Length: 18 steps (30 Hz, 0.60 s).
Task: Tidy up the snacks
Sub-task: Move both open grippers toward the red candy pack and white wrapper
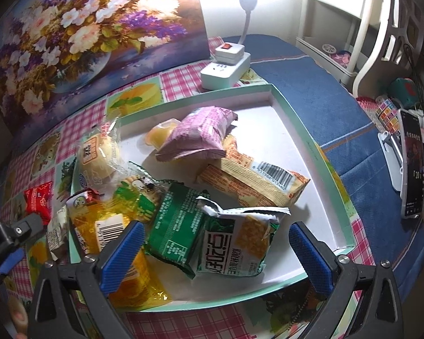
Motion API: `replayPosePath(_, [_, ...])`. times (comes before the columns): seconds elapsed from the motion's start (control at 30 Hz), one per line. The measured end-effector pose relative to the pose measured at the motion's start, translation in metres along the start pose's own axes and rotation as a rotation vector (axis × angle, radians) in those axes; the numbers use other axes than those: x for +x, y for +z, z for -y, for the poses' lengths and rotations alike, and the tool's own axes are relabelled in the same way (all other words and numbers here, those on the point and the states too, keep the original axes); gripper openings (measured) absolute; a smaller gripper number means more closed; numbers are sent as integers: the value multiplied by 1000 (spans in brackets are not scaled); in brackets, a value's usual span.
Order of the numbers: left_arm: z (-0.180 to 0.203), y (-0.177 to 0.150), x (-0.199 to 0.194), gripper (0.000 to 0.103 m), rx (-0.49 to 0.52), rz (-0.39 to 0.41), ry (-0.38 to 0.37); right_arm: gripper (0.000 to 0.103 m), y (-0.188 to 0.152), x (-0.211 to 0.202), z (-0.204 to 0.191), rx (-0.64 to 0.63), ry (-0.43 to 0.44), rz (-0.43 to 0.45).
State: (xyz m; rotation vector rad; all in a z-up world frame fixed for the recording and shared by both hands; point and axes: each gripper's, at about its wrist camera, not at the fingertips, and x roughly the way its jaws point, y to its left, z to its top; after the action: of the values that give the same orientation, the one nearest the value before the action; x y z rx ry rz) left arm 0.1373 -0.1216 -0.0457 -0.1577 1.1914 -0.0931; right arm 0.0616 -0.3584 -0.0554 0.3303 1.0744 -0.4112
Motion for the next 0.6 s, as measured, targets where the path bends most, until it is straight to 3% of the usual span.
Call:
replayPosePath(0.2, [-24, 12, -24, 95, 34, 83, 113, 103, 5, -25, -17, -20, 48, 73])
replayPosePath(0.4, [-74, 24, -38, 95, -68, 106, 183, 103, 7, -49, -62, -98, 127, 132])
replayPosePath(0.6, [-117, 24, -33, 95, -171, 72, 207, 103, 5, -50, -129, -232, 209, 81])
